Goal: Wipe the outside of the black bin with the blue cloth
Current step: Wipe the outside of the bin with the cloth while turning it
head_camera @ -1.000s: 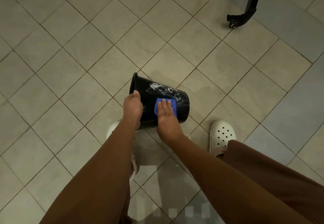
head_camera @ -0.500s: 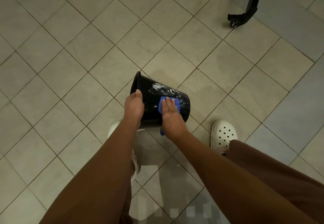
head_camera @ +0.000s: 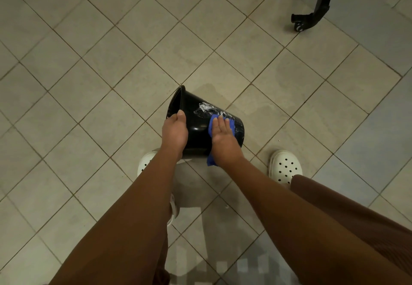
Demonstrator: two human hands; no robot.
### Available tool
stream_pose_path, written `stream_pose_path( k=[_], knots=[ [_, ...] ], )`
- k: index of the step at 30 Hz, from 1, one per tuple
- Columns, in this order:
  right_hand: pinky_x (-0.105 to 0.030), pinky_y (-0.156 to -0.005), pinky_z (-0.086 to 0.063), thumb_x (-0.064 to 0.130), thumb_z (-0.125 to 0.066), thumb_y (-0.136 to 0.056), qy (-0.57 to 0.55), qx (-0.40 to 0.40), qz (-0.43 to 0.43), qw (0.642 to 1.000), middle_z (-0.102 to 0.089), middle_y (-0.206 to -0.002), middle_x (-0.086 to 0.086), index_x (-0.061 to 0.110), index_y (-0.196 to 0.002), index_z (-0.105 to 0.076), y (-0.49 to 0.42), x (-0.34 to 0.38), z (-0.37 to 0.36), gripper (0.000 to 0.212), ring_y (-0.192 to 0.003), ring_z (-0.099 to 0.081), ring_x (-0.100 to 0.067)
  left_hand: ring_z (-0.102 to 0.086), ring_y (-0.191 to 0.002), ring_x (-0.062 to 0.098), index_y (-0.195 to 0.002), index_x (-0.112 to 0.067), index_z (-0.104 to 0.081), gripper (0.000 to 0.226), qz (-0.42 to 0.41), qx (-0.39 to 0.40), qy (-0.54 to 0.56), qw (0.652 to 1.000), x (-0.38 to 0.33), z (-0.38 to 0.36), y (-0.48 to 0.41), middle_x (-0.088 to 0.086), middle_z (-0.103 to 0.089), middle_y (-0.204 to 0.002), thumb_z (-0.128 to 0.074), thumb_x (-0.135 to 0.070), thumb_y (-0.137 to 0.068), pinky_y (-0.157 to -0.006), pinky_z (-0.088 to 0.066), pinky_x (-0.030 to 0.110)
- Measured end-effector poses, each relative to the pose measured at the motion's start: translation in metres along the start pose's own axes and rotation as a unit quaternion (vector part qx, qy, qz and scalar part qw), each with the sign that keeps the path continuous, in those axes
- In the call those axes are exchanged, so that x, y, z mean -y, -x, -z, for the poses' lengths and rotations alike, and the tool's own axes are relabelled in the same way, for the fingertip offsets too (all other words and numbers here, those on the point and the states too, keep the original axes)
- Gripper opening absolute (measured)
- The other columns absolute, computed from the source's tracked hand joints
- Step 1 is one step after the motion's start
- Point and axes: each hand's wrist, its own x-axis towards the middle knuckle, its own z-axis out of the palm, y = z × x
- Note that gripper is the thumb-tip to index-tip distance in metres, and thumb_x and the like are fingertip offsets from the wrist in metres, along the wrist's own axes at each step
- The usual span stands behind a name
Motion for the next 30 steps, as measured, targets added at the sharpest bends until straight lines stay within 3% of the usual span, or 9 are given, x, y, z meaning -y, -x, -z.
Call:
stream_pose_path(
  k=[4, 9, 12, 15, 19, 23, 26, 30],
  knots=[
    [-0.038, -0.116, -0.002, 0.01, -0.073, -0.076, -0.066, 0.041, -0.079, 0.994, 0.01, -0.157, -0.014, 0.006, -0.148, 0.009, 0.003, -0.01, 0.003, 0.109, -0.145, 0.006, -0.028, -0.058, -0.085, 0.03, -0.103, 0.005, -0.06, 0.052, 0.0, -0.006, -0.003, 1.0, 0.0, -0.001, 0.001, 0.024, -0.063, -0.094, -0.036, -0.041, -0.101, -0.094, -0.049, 0.055],
    [-0.038, -0.116, 0.004, 0.0, -0.051, -0.09, -0.073, -0.005, -0.023, 0.997, 0.011, -0.156, -0.016, 0.003, -0.147, 0.009, 0.017, 0.011, -0.014, 0.083, -0.144, 0.011, -0.031, -0.064, -0.097, 0.037, -0.1, -0.007, -0.064, 0.045, 0.027, -0.017, 0.001, 1.0, 0.0, 0.002, -0.003, 0.022, -0.067, -0.103, -0.032, -0.038, -0.103, -0.095, -0.051, 0.054],
    [-0.038, -0.116, 0.001, 0.002, -0.065, -0.082, -0.077, 0.001, 0.032, 0.996, 0.011, -0.157, -0.011, 0.007, -0.148, 0.007, 0.004, 0.009, -0.009, 0.098, -0.144, 0.012, -0.027, -0.063, -0.099, 0.033, -0.109, -0.01, -0.064, 0.043, 0.041, -0.02, 0.013, 0.999, -0.002, 0.003, -0.004, 0.016, -0.067, -0.104, -0.032, -0.039, -0.103, -0.095, -0.051, 0.052],
    [-0.037, -0.117, -0.005, 0.006, -0.075, -0.074, -0.115, 0.018, 0.017, 0.993, 0.007, -0.158, -0.006, 0.011, -0.149, 0.002, -0.003, -0.004, -0.006, 0.108, -0.145, 0.009, -0.025, -0.063, -0.1, 0.033, -0.111, -0.01, -0.063, 0.042, 0.056, -0.029, 0.026, 0.998, 0.001, 0.003, -0.006, 0.015, -0.066, -0.105, -0.033, -0.039, -0.102, -0.095, -0.051, 0.051],
    [-0.032, -0.116, -0.013, 0.0, -0.06, -0.084, -0.167, -0.006, -0.022, 0.986, -0.012, -0.157, -0.009, 0.008, -0.148, -0.015, -0.003, -0.01, -0.002, 0.078, -0.145, -0.008, -0.025, -0.063, -0.1, 0.034, -0.091, -0.015, -0.061, 0.037, 0.051, -0.033, 0.023, 0.998, 0.003, 0.004, -0.007, 0.018, -0.066, -0.103, -0.033, -0.037, -0.102, -0.096, -0.05, 0.052],
    [-0.023, -0.096, -0.035, -0.004, -0.048, -0.085, -0.263, -0.128, -0.027, 0.956, -0.056, -0.126, -0.013, 0.007, -0.127, -0.054, -0.005, -0.022, 0.006, 0.044, -0.116, -0.052, -0.027, -0.061, -0.104, 0.033, -0.116, -0.01, -0.059, 0.038, 0.019, -0.027, 0.016, 0.999, 0.004, 0.004, -0.01, 0.015, -0.064, -0.109, -0.032, -0.032, -0.101, -0.098, -0.049, 0.054],
    [-0.011, -0.083, -0.03, -0.004, -0.048, -0.085, -0.299, -0.177, -0.067, 0.935, -0.05, -0.121, -0.012, 0.007, -0.121, -0.057, -0.002, -0.026, -0.003, 0.038, -0.105, -0.048, -0.02, -0.06, -0.105, 0.032, -0.12, -0.011, -0.058, 0.039, 0.009, -0.019, 0.016, 1.0, 0.003, 0.001, -0.008, 0.014, -0.064, -0.11, -0.031, -0.032, -0.103, -0.099, -0.049, 0.053],
    [-0.033, -0.092, -0.04, 0.004, -0.057, -0.087, -0.245, -0.233, -0.062, 0.939, -0.055, -0.111, -0.02, -0.002, -0.109, -0.059, 0.004, -0.02, -0.024, 0.023, -0.104, -0.05, -0.034, -0.061, -0.103, 0.031, -0.116, -0.013, -0.059, 0.037, 0.015, -0.014, 0.014, 1.0, 0.002, -0.004, -0.007, 0.012, -0.064, -0.108, -0.03, -0.033, -0.104, -0.097, -0.05, 0.052]
  ],
)
